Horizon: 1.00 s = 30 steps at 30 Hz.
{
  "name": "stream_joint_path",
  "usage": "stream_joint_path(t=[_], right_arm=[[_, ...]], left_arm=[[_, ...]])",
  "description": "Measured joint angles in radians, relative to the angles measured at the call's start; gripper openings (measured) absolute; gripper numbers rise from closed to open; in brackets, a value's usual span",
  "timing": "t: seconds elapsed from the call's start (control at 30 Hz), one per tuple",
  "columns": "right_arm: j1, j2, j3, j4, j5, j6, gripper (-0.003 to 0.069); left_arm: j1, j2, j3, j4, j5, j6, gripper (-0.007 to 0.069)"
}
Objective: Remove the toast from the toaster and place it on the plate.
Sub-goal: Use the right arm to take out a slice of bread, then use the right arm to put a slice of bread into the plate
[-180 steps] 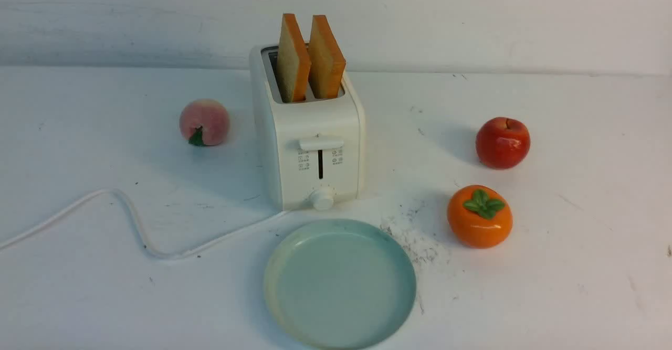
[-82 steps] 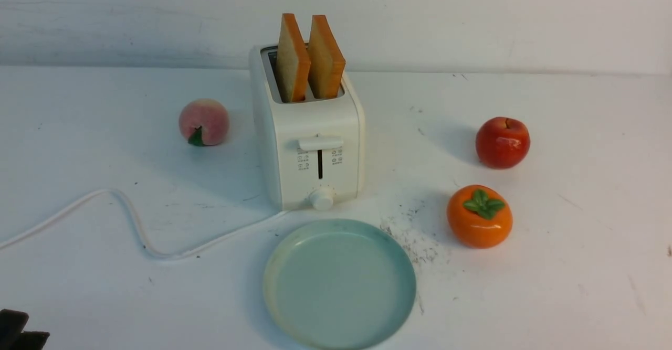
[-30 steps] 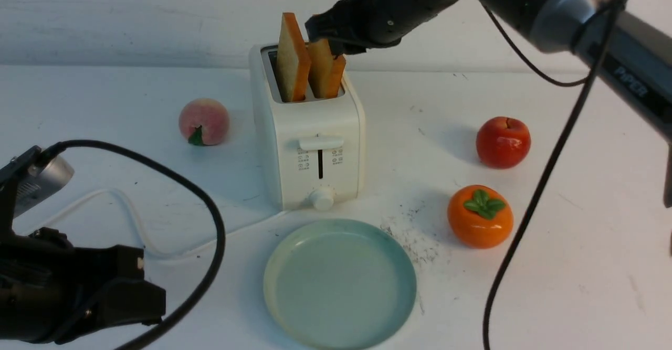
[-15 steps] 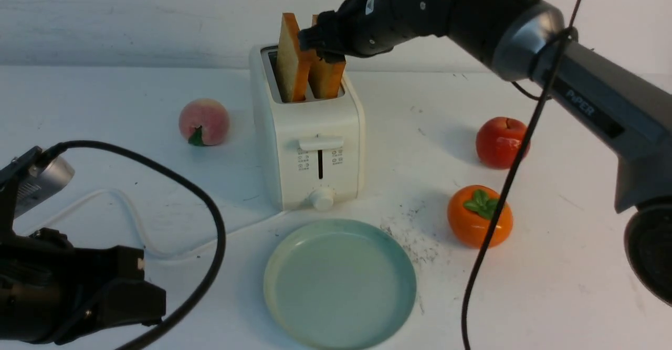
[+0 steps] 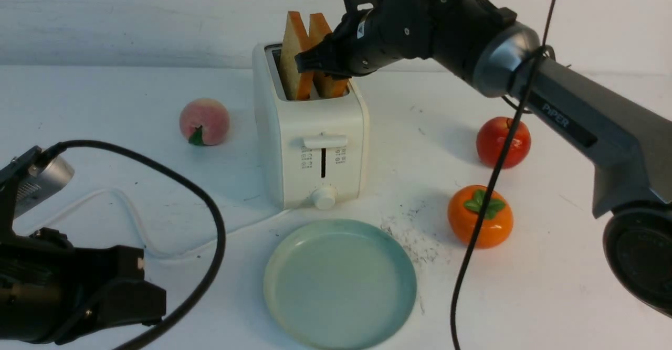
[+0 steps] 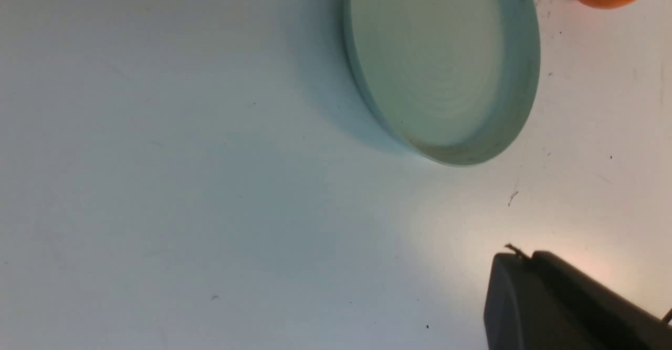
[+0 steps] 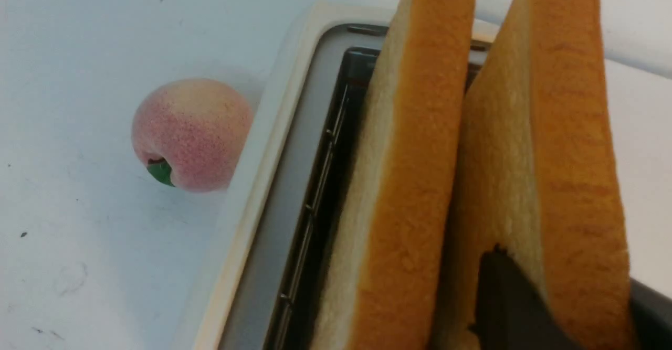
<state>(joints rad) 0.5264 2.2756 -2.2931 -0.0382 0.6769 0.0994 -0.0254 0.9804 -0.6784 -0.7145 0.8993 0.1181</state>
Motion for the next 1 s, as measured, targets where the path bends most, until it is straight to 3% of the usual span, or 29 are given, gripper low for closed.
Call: stream_joint_path(t=[0.3, 0.4, 0.53, 0.67, 0.8, 0.97, 1.0], right_arm=[[0.000, -0.232, 0.001, -0.095, 0.080, 0.000, 0.0117], [-0.002, -0.386, -0.009, -0.148, 0.202, 0.000, 0.0117], [-0.002, -0.569, -0.012, -0.211, 0.506, -0.019, 0.0117], [-0.003, -0.691, 0.061, -0.242, 0.580, -0.034, 0.0117], [-0.003, -0.862, 0.277, -0.182, 0.587, -0.026, 0.0117], [-0.003, -1.031, 0.751, 0.075, 0.573, -0.015, 0.0117], [-0.003, -1.055, 0.916, 0.182, 0.493, -0.020, 0.0117]], left_arm=[[0.000, 0.000, 0.000, 0.000, -0.001, 0.000, -0.0003], [0.000, 0.000, 0.000, 0.000, 0.005, 0.000, -0.0001], [0.000, 0.000, 0.000, 0.001, 0.032, 0.000, 0.0001], [0.000, -0.001, 0.000, 0.002, 0.036, 0.000, 0.0004], [0.000, -0.001, 0.000, 0.002, 0.038, 0.000, 0.0008], [0.000, -0.001, 0.000, 0.002, 0.038, 0.000, 0.0015], [0.000, -0.001, 0.000, 0.001, 0.038, 0.000, 0.0017]])
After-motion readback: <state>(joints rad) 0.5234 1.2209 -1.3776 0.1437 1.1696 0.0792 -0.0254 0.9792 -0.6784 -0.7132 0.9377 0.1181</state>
